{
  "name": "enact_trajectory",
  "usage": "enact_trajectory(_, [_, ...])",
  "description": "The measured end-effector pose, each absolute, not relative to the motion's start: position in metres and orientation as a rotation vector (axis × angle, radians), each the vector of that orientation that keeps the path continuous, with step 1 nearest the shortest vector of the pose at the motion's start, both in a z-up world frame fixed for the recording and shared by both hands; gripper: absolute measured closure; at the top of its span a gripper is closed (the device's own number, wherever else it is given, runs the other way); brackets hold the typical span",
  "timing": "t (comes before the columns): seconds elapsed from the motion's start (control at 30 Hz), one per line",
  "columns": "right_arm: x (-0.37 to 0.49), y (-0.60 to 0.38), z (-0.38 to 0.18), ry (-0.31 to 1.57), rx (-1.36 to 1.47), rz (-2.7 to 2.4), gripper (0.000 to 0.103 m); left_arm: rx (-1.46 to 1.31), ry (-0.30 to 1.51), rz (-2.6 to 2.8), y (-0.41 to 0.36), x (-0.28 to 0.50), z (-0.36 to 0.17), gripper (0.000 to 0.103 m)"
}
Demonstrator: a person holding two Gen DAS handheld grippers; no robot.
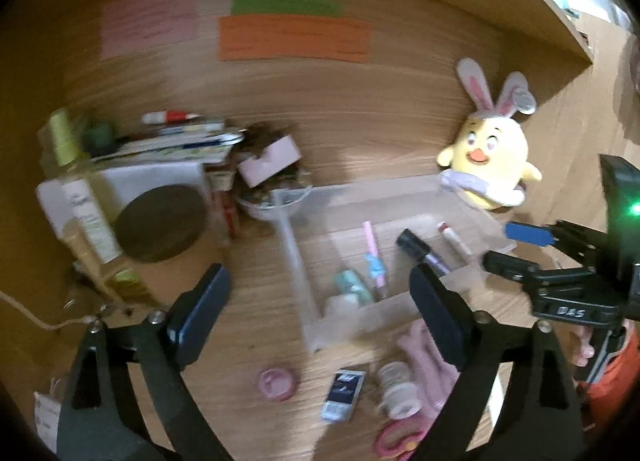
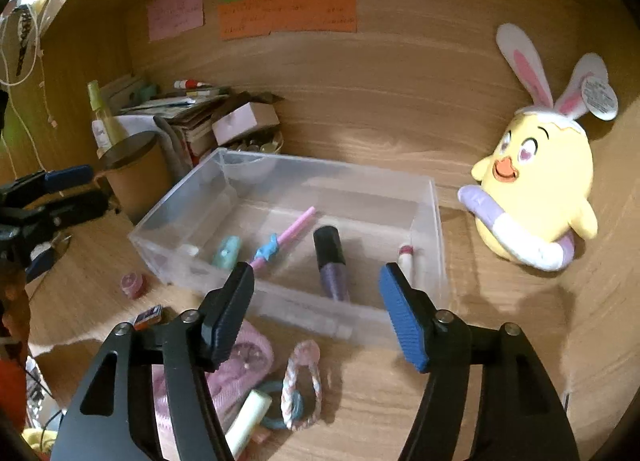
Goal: Organize objects
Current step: 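Withdraw both grippers from the bin toward the remaining items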
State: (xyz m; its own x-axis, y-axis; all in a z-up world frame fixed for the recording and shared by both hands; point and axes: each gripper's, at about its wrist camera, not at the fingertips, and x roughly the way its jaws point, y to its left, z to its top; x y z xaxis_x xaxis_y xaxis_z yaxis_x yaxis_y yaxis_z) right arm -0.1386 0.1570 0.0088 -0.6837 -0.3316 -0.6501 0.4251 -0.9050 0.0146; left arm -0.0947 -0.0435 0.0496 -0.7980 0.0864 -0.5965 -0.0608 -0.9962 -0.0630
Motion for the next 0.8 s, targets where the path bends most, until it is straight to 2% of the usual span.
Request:
enact_trajectory(0.3, [-0.131,0.172,-0.027,0.113,1.082,-2.515,0.041,-1.173,-0.086,2.874,-0.069,-0.084,0.006,0.011])
enact_trajectory(0.57, [-0.142,0.168,-0.053,0.154,1.18,-2.5,0.042,-1.287,-0.12,2.829,-0.08,-0.083,-0.03,0.012])
enact_trajectory(0.6, [-0.144,0.168,-0.054,0.158,1.183,-2.512,0.044,-1.308,-0.121,2.82,-0.081,-0.085,-0.034,0.014])
enact_trajectory(0.67, [-0.146,0.166,-0.055,0.169,1.191,-2.513,0.05,-1.34,-0.124,2.794,-0.081,-0.088,-0.041,0.027])
enact_trajectory(0.8, [-0.151,0.159,-0.062,0.188,1.224,-2.484,0.065,-1.364,-0.116,2.766,-0.079,-0.092,-0.049,0.032])
